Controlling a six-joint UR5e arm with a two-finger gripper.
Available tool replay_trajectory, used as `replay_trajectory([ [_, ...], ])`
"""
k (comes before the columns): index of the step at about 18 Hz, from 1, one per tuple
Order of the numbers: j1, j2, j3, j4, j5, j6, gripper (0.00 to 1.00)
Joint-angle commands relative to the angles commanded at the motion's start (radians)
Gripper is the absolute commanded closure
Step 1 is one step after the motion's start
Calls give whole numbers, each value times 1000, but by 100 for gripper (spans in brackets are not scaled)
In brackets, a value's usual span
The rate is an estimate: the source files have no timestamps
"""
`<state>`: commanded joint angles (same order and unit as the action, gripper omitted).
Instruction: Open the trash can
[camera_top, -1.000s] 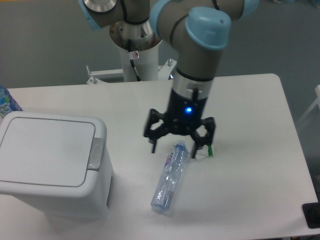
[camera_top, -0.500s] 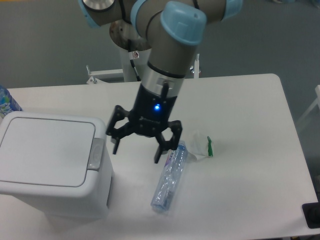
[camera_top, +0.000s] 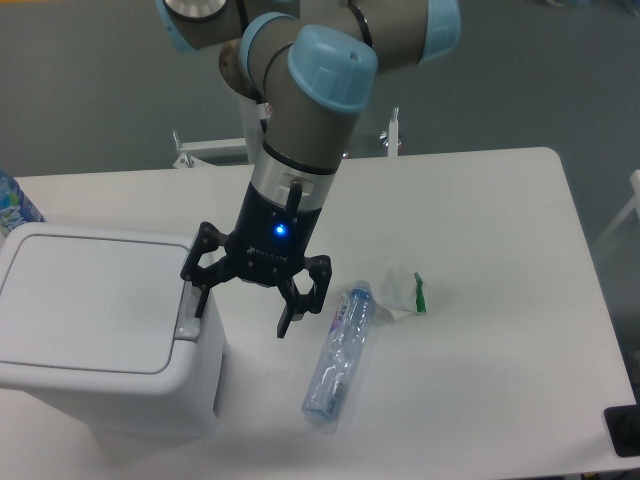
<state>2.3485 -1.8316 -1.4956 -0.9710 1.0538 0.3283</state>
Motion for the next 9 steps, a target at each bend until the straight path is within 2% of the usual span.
replay_trajectory([
  [9, 2, -5, 8, 2, 0, -6, 0],
])
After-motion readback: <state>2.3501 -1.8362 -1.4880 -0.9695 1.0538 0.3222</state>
